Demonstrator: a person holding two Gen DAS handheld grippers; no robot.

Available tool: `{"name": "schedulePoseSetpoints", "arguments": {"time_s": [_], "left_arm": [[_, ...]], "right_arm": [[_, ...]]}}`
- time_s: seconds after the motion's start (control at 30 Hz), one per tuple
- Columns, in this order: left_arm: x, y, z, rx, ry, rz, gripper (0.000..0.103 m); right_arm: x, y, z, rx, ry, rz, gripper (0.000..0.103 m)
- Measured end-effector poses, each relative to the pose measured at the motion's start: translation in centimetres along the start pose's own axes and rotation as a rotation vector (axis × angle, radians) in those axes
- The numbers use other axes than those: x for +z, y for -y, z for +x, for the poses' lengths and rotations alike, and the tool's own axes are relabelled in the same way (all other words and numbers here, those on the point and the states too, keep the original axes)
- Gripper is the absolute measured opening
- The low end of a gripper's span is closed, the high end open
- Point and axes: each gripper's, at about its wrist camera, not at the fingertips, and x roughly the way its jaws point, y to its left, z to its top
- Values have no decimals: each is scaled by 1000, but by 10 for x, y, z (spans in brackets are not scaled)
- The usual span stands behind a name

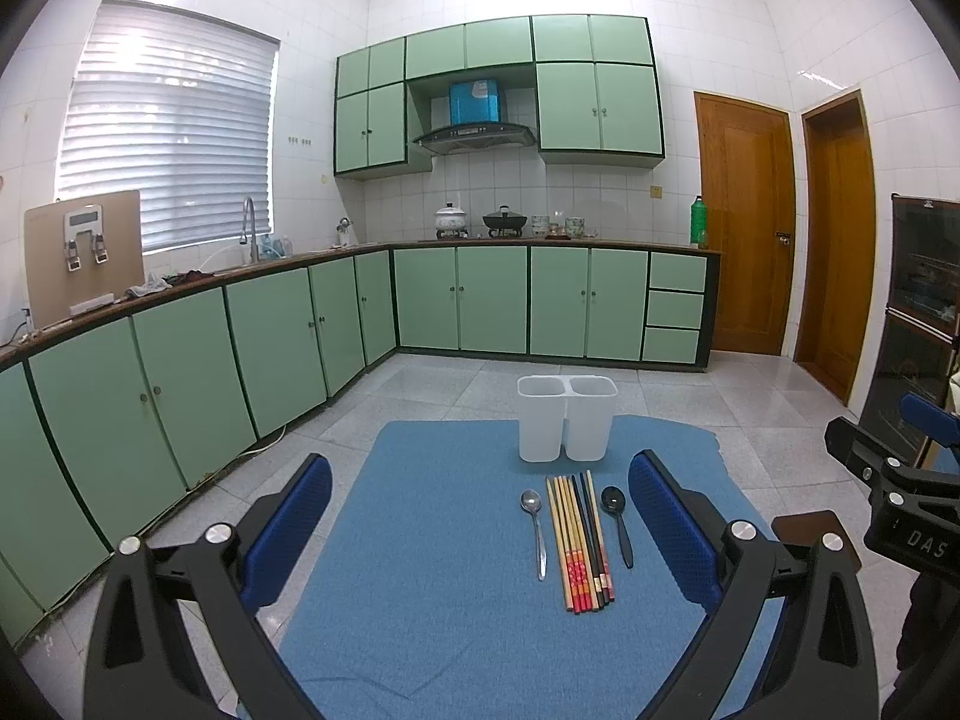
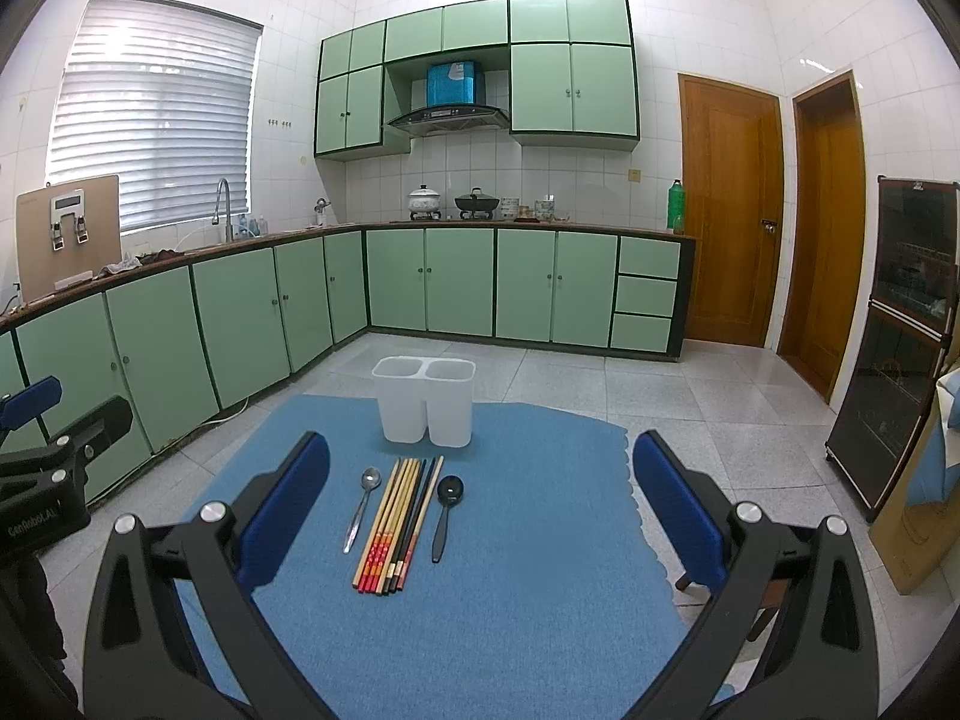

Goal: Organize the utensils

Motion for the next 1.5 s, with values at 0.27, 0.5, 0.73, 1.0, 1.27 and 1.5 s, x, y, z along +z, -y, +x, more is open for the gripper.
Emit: {"name": "schedulePoseSetpoints", "arguments": {"time_s": [0.27,0.5,0.73,1.0,1.27,1.5], "left_arm": [[1,-1,-1,0,-2,-1,97],[0,-1,-1,0,-2,0,97],[0,-2,0,-1,-2,0,97],[-1,-2,1,0,-3,0,97],[-1,-3,2,0,-4,0,97],[-4,-6,3,0,-8,-1,97]], "right_arm": [[0,0,0,0,-1,0,98],[-2,0,2,0,-3,-1,98],[-3,1,2,-1,-3,-1,98],[-5,1,3,-1,-6,-2,98],[-7,0,5,-1,-8,-1,98],[-9,1,6,-1,-11,1,98]]}}
